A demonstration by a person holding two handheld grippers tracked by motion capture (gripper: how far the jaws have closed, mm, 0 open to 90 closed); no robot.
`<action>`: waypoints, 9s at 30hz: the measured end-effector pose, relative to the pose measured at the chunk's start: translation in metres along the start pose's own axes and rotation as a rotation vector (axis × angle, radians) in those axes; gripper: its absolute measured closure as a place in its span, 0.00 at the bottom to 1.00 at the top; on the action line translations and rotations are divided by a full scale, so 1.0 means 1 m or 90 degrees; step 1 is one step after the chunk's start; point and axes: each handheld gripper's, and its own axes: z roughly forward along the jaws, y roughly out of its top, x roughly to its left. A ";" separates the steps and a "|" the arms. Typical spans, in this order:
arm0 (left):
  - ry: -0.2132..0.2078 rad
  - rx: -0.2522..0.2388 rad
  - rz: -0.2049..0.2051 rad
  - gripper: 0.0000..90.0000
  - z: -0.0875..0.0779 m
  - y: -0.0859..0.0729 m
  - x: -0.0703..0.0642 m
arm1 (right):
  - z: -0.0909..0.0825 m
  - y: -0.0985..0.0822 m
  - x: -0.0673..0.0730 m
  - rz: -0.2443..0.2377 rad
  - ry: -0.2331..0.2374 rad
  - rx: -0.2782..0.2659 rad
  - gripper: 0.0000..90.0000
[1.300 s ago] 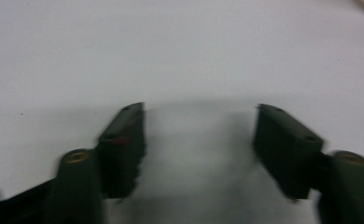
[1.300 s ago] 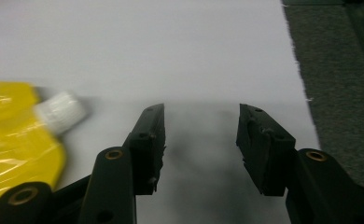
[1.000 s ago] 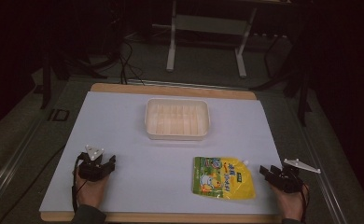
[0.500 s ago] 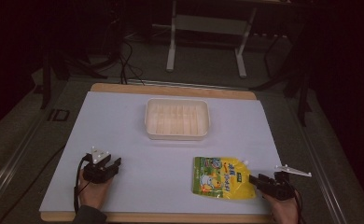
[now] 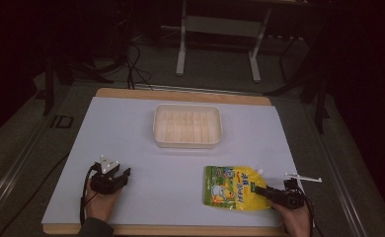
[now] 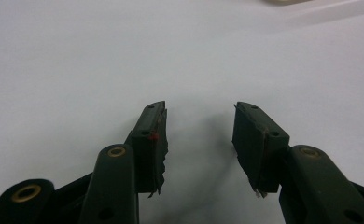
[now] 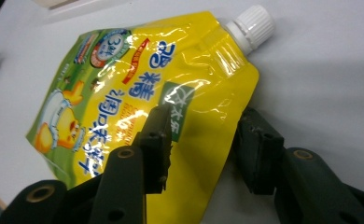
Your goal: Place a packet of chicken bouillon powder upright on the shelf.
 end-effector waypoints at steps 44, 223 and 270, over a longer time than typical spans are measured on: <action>-0.006 0.005 -0.005 0.61 0.001 0.000 0.000 | 0.002 0.055 0.049 -0.045 -0.015 0.049 1.00; 0.023 -0.030 -0.006 0.59 -0.003 -0.001 0.002 | -0.010 0.212 0.217 -0.196 -0.004 -0.157 1.00; 0.022 -0.037 -0.007 0.58 -0.004 -0.001 0.003 | 0.015 0.236 0.208 -0.159 -0.103 -0.188 1.00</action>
